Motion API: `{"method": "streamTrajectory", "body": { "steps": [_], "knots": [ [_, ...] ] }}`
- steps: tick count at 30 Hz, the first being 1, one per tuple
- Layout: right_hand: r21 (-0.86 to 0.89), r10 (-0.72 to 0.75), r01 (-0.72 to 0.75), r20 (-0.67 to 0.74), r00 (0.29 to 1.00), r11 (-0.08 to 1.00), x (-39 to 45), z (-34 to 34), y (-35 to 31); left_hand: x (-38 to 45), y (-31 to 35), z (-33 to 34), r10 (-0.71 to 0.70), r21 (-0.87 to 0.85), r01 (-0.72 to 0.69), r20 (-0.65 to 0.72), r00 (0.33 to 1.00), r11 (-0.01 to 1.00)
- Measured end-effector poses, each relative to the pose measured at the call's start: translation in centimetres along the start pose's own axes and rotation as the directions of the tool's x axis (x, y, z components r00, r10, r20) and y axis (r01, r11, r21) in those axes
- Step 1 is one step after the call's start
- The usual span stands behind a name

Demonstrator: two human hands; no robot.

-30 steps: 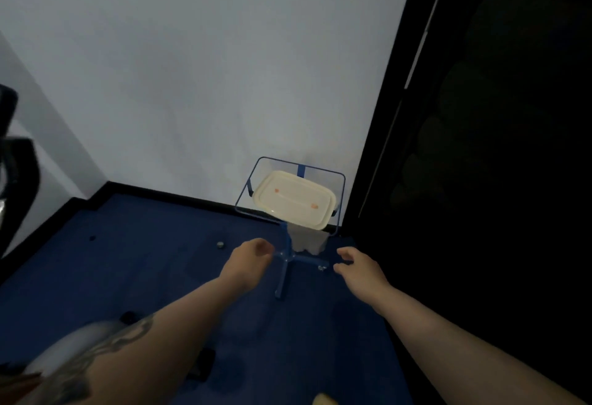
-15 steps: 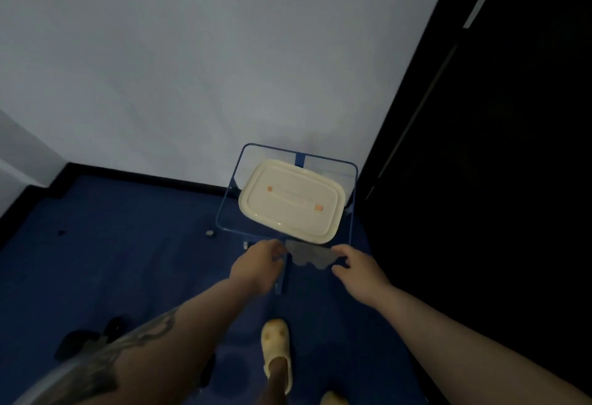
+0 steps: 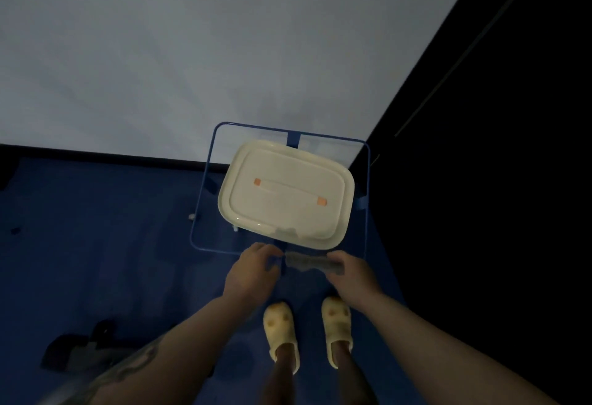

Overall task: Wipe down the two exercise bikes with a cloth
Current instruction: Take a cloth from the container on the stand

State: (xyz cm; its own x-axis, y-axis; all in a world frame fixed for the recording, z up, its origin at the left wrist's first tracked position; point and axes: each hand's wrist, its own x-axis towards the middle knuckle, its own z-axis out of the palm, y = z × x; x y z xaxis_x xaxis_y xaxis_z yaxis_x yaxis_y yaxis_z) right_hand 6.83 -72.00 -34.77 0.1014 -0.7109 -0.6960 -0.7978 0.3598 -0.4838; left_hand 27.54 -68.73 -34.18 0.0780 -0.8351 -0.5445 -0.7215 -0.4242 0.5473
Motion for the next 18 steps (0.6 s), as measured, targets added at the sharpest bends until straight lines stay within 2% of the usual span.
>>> {"method": "streamTrajectory", "body": {
  "steps": [5, 14, 18],
  "knots": [
    [-0.205, -0.044, 0.026, -0.086, 0.995, 0.979, 2.9, 1.1, 1.7, 2.0, -0.9, 2.2, 0.097, 0.072, -0.095, -0.038, 0.995, 0.993],
    [-0.270, -0.052, 0.035, -0.056, 0.997, 0.962, 3.9, 0.9, 1.8, 2.2, -1.0, 3.1, 0.076, 0.070, -0.071, -0.071, 0.995, 0.995],
    [-0.345, -0.113, 0.092, -0.041, 0.993, 0.934, 3.1, -1.2, 0.9, 1.6, -0.2, 1.9, 0.079, 0.047, -0.076, -0.081, 0.994, 0.996]
  ]
}}
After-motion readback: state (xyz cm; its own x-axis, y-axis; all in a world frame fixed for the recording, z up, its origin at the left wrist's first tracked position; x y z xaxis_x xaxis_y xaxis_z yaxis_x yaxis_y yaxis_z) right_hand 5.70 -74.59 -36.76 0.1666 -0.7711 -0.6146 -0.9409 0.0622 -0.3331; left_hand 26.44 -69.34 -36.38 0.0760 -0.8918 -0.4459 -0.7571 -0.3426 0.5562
